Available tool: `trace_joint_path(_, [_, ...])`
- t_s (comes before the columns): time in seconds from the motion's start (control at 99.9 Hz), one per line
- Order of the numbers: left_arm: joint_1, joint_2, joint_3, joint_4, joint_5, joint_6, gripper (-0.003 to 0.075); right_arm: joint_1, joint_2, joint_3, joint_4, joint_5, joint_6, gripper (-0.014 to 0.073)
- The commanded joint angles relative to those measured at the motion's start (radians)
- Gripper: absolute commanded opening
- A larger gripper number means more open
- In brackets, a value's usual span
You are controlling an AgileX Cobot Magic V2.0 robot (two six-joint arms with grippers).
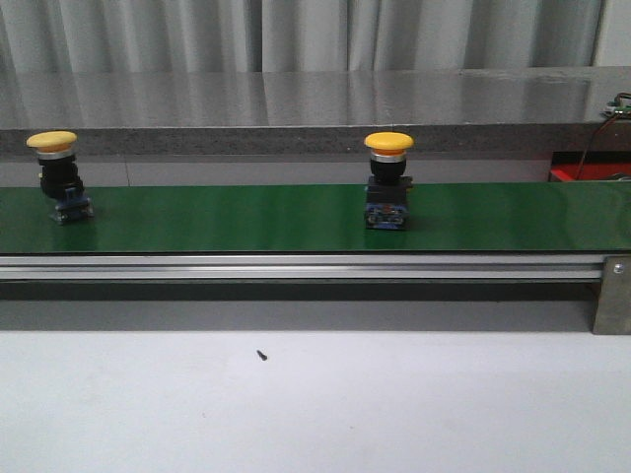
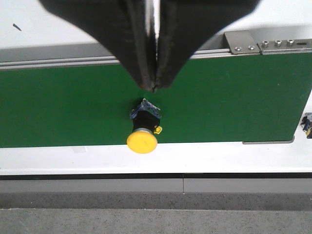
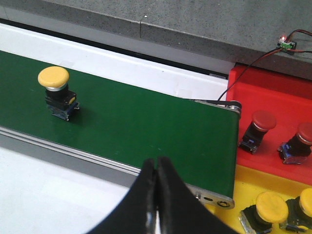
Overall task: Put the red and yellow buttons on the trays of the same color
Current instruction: 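Grasp the first yellow button at the belt's end with the right gripper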
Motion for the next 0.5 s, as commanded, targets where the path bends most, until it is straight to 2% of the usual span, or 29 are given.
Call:
trace_joint_path(0.0, [-0.008,-0.018,-0.004,-0.022,-0.091,-0.001,-0.0019,0.0,0.001,-0.025,0.016,-0.079,-0.004,-0.0096])
trace_joint_path(0.09, [-0.008,-0.018,-0.002,-0.022,-0.093,-0.001,-0.002,0.0,0.008,-0.025,0.016,-0.066,-0.004,-0.0087])
trace_joint_path(0.16, [-0.008,-0.018,-0.002,-0.026,-0.1,-0.001,-0.002,0.0,0.014,-0.03,0.016,-0.015,-0.004,-0.0025])
trace_joint_path(0.21, [-0.008,-0.018,-0.002,-0.028,-0.105,-0.001,-0.0019,0.0,0.028,-0.04,0.016,0.03,-0.004,0.0066])
trace_joint_path(0.26, [-0.008,-0.018,-0.002,-0.03,-0.107,-0.001,-0.0019,0.0,0.049,-0.052,0.016,0.065,-0.004,0.0194])
trace_joint_path(0.31, [-0.008,-0.018,-0.002,-0.03,-0.109,-0.001,-0.002,0.0,0.073,-0.068,0.016,0.08,-0.004,0.0358])
trace_joint_path(0.38, [-0.008,-0.018,-0.002,-0.03,-0.111,-0.001,-0.002,0.0,0.112,-0.092,0.016,0.081,-0.004,0.0524])
trace_joint_path(0.43, [-0.008,-0.018,-0.002,-0.03,-0.111,-0.001,-0.0019,0.0,0.142,-0.115,0.021,0.086,-0.004,0.058])
trace_joint_path(0.49, [-0.008,-0.018,-0.002,-0.03,-0.111,-0.001,-0.0019,0.0,0.188,-0.146,0.035,0.099,-0.004,0.0585])
